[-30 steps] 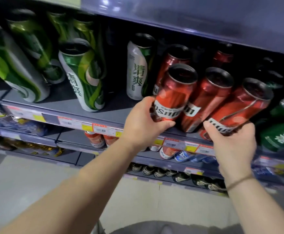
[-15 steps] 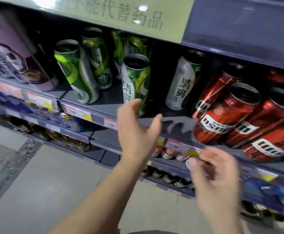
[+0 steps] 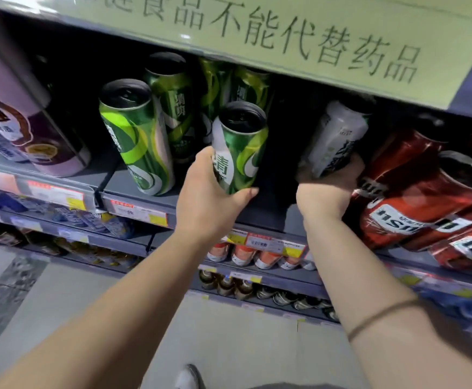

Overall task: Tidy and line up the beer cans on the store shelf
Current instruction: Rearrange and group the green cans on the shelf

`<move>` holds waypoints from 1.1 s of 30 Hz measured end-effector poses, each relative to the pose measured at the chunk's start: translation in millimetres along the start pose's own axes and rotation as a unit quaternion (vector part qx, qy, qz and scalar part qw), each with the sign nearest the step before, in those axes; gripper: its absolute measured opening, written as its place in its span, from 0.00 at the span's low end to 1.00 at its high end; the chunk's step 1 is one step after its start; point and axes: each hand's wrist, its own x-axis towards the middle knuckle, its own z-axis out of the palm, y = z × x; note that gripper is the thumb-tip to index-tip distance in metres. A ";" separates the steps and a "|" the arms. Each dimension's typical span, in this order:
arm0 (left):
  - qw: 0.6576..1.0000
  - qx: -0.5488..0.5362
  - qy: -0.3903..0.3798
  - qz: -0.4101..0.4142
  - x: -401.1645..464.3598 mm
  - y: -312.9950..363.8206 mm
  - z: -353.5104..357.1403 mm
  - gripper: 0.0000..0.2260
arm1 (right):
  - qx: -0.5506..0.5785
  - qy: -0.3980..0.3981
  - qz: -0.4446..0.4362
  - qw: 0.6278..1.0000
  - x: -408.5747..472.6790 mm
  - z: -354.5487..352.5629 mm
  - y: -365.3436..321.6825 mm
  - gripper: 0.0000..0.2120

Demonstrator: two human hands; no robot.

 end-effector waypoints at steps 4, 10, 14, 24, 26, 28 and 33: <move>0.999 -0.007 -0.036 -0.016 3.2 -7.4 -8.9 0.26 | -0.019 -0.015 -0.002 1.000 11.3 6.7 2.5 0.39; 0.995 0.045 -0.057 -0.064 -2.4 -25.1 -7.9 0.27 | 0.016 -0.101 -0.006 0.995 7.2 23.0 -0.4 0.40; 0.995 0.062 -0.060 -0.057 -1.9 -25.8 -8.5 0.22 | 0.034 -0.153 -0.010 0.988 4.0 21.3 -2.8 0.38; 0.992 0.062 -0.108 -0.008 14.3 -34.5 -14.2 0.18 | 0.030 -0.152 0.006 0.988 -16.9 16.7 6.0 0.32; 0.990 0.059 -0.127 -0.005 20.8 -37.9 -17.9 0.20 | 0.019 -0.139 0.019 0.990 -23.9 18.4 1.6 0.33; 0.988 0.058 -0.141 0.009 27.3 -39.1 -21.3 0.21 | 0.019 -0.128 0.031 0.991 -29.0 22.9 -1.0 0.31; 0.990 0.058 -0.124 0.028 37.3 -43.9 -17.2 0.28 | 0.021 -0.104 0.008 0.994 -23.3 28.7 3.1 0.33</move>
